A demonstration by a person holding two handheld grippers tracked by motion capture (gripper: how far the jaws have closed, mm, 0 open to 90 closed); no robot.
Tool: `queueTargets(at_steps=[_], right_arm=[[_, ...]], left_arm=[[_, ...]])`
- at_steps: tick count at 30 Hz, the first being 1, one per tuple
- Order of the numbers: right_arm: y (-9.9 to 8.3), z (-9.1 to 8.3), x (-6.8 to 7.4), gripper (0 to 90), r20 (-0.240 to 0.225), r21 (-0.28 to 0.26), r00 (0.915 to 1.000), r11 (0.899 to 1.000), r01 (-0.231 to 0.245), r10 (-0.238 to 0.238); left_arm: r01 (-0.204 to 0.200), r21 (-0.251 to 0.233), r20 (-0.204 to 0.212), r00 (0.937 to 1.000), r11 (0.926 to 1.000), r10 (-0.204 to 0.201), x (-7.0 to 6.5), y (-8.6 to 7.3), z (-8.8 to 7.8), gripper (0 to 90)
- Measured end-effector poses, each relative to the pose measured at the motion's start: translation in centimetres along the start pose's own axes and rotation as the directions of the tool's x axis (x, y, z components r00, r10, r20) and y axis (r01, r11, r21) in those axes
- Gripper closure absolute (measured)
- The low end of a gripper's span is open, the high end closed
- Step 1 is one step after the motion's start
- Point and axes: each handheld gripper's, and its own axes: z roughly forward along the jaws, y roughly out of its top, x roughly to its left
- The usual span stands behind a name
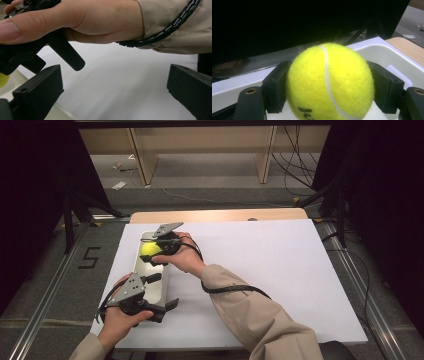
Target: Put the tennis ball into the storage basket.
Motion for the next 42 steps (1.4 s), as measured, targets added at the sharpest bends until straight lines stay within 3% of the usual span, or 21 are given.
queueTargets(at_steps=[33,38,42], right_arm=[[-0.59,0.74,0.17,25.5,-0.008,0.036,0.9999,0.999,0.015,-0.014],[-0.38,0.61,0.07,14.5,-0.010,0.011,0.9999,1.000,0.005,-0.005],[-0.09,0.19,-0.10,12.2,0.016,-0.003,0.9999,1.000,0.003,-0.003]], left_arm=[[0.004,-0.001,0.000,1.0000,1.0000,-0.004,0.00,-0.01,-0.01,0.0],[0.004,-0.001,0.001,1.0000,1.0000,-0.004,0.00,-0.02,0.00,0.0],[0.004,0.000,0.001,1.0000,1.0000,-0.004,0.00,-0.02,0.00,0.0]])
